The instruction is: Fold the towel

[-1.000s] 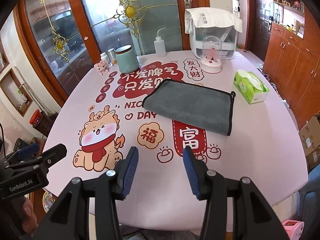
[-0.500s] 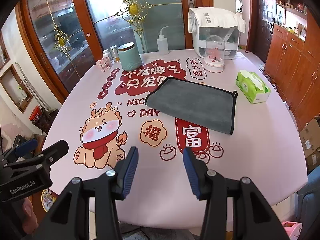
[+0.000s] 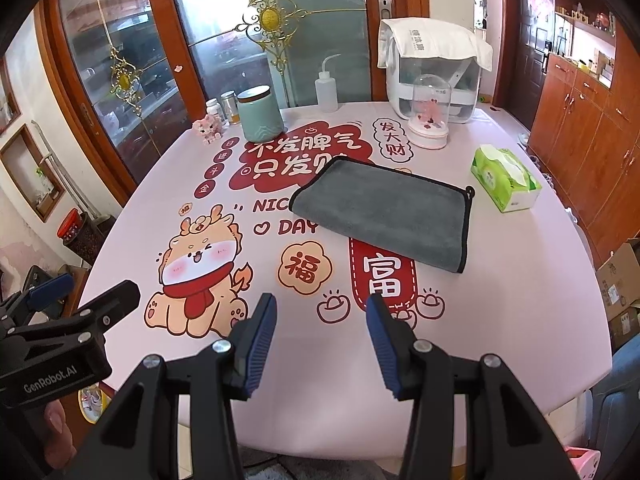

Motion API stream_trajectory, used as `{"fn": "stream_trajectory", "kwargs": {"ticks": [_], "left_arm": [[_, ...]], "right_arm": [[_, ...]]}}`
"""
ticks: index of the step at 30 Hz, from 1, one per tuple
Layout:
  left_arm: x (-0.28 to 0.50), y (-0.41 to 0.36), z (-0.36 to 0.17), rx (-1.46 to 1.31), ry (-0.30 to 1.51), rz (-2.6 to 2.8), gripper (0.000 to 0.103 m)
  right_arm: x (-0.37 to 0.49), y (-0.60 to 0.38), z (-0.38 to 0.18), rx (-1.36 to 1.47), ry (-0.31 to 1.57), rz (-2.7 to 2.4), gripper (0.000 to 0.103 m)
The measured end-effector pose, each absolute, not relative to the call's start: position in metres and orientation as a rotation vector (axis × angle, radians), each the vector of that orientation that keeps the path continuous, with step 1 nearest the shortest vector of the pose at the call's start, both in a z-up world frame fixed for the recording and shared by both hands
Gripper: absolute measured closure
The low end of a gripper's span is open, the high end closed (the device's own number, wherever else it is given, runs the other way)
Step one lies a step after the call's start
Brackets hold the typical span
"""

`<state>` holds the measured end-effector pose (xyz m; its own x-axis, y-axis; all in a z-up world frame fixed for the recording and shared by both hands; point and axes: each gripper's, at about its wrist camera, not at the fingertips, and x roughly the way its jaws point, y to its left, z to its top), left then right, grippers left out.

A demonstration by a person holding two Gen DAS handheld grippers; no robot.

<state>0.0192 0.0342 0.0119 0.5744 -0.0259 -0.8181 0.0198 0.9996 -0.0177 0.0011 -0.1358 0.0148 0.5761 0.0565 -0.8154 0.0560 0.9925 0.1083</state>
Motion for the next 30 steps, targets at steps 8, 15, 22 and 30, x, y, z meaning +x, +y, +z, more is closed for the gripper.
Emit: {"fn": "stream_trajectory", "kwargs": {"ticks": [8, 15, 22, 30], "left_arm": [[0.0191, 0.0338, 0.0117, -0.007, 0.959, -0.025, 0.001], [0.0172, 0.0343, 0.0111, -0.005, 0.962, -0.024, 0.001], [0.0171, 0.0344, 0.0104, -0.005, 0.961, -0.025, 0.001], [0.0170, 0.0346, 0.0104, -0.005, 0.960, -0.026, 0.001]], "right_arm": [[-0.0021, -0.1393, 0.0123, 0.130, 0.964, -0.003, 0.056], [-0.0034, -0.1409, 0.0112, 0.131, 0.967, -0.004, 0.056], [-0.0057, -0.1396, 0.0091, 0.131, 0.967, -0.004, 0.056], [-0.0078, -0.1405, 0.0067, 0.130, 0.970, -0.004, 0.056]]}}
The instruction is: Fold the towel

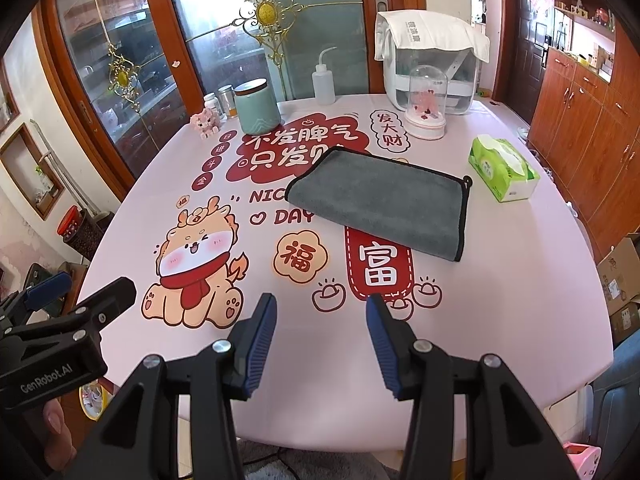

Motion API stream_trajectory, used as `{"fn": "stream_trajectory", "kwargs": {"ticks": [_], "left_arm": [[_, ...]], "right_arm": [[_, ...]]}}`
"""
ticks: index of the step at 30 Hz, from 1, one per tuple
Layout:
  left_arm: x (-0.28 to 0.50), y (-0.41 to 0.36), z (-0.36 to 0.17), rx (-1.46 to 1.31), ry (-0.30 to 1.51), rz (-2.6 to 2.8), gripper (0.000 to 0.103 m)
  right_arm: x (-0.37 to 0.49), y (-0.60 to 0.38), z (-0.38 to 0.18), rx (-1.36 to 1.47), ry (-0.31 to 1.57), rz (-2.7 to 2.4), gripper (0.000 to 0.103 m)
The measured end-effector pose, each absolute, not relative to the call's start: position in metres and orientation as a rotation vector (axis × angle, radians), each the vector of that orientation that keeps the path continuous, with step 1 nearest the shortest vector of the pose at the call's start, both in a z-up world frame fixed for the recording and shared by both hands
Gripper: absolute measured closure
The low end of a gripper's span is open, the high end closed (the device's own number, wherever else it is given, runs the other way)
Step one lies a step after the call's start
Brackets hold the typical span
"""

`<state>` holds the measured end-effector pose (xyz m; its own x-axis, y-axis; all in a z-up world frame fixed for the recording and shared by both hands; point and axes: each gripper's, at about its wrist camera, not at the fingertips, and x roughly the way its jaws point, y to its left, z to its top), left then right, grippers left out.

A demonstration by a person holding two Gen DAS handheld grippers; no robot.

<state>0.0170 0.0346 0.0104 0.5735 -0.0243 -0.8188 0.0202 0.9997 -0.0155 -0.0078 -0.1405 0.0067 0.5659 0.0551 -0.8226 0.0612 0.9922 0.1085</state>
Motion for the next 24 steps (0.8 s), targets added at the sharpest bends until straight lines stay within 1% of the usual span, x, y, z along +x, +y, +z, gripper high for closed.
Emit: {"fn": "stream_trajectory", "kwargs": {"ticks": [24], "left_arm": [[0.0133, 0.0250, 0.0071, -0.009, 0.964, -0.030, 0.001]], "right_arm": [[-0.0060, -0.1439, -0.0012, 0.130, 0.990, 0.003, 0.056]]}}
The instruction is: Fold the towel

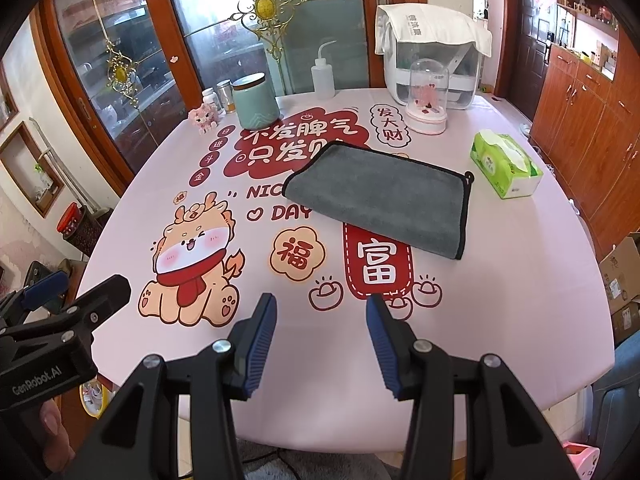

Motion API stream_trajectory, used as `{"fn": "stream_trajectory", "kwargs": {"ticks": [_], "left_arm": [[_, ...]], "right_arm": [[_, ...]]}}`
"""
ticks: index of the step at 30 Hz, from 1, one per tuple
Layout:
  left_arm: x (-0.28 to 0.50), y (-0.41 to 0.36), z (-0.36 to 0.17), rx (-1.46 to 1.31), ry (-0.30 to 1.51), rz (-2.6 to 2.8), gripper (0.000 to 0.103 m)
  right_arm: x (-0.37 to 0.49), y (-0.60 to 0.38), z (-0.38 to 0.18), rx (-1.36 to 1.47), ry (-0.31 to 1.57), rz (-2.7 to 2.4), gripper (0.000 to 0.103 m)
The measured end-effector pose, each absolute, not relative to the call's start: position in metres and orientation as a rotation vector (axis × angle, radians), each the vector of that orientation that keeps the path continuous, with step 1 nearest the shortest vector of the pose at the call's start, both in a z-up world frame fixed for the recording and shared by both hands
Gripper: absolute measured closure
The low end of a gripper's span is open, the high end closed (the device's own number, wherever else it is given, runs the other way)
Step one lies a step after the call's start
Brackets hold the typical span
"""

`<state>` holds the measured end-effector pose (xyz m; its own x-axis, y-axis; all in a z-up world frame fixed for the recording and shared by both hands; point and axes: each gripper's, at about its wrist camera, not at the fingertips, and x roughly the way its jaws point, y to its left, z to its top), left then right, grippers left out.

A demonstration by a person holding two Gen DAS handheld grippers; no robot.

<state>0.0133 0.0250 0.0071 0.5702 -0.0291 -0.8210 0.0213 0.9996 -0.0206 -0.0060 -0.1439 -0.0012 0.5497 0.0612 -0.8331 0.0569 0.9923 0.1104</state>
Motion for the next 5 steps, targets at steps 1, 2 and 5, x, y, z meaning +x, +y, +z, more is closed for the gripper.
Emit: {"fn": "stream_trajectory", "kwargs": {"ticks": [1, 2, 5], "left_arm": [[0.0134, 0.0250, 0.0075, -0.008, 0.964, -0.029, 0.001], [0.0140, 0.0254, 0.0079, -0.007, 0.965, -0.029, 0.001], [0.0144, 0.0255, 0.0078, -0.009, 0.966, -0.028, 0.001]], "right_arm": [[-0.0062, -0.1436, -0.0015, 0.131, 0.990, 0.003, 0.056], [-0.0052, -0.1437, -0.0010, 0.132, 0.989, 0.004, 0.056], [-0.0030, -0.1426, -0.0006, 0.131, 0.992, 0.003, 0.056]]}}
